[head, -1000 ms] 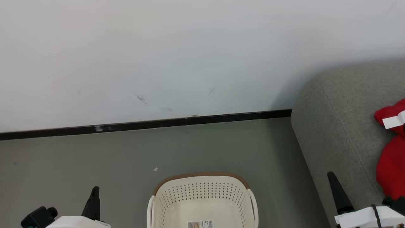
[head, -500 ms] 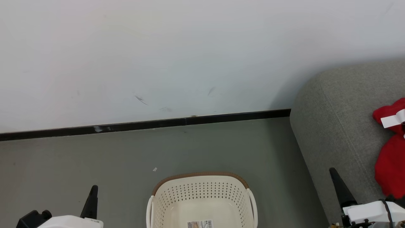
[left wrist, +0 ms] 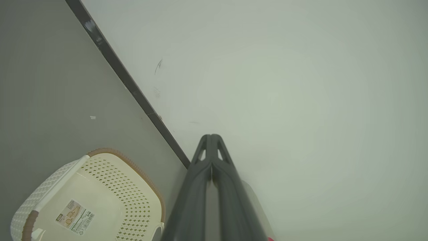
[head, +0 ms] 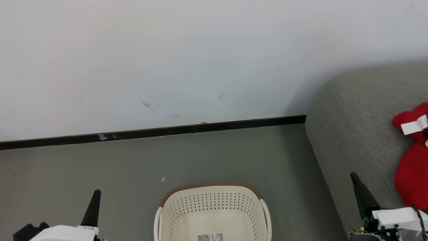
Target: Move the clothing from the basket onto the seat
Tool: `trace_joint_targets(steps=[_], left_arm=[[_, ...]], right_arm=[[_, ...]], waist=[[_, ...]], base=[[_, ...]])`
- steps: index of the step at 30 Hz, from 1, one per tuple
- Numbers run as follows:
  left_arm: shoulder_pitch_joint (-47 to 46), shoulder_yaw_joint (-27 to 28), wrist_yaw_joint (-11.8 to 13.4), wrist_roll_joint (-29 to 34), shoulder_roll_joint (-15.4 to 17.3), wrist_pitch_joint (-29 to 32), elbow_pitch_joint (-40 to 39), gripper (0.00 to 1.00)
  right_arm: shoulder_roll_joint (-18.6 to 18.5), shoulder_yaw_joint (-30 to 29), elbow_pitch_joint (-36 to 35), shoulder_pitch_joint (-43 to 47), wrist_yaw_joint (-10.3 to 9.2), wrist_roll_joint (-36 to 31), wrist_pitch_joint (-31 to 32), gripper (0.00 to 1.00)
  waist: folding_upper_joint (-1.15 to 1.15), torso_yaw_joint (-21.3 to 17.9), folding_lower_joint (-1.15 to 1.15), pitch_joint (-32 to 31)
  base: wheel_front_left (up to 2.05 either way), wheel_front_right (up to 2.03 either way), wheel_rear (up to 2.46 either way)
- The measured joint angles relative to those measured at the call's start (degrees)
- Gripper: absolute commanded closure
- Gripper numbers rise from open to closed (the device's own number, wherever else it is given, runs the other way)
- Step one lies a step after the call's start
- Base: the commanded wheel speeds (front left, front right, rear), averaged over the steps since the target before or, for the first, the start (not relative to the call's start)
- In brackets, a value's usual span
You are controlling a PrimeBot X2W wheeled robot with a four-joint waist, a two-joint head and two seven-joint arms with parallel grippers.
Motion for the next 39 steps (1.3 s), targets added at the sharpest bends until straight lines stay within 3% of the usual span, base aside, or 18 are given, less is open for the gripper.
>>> trace_joint_targets(steps=[16,39], left_arm=[[-0.5,2.8,-3.7,-11.7,-0.9,3.0,0.9,1.0],[-1.1,2.9,-4.0,-11.9,-1.0,3.0,1.4,1.0]], right_arm=[[-0.8,-0.1,1.8,-2.4,0.0,13.3,2.5,1.0],[-0.9,-0.3,2.5,-2.4,0.0,13.8,2.8,1.0]], waist=[[0.0,-0.3,-0.01,-0.2],[0.0,-0.3,-0.02,-0.2]], base=[[0.0,0.0,0.0],[0.0,0.0,0.0]])
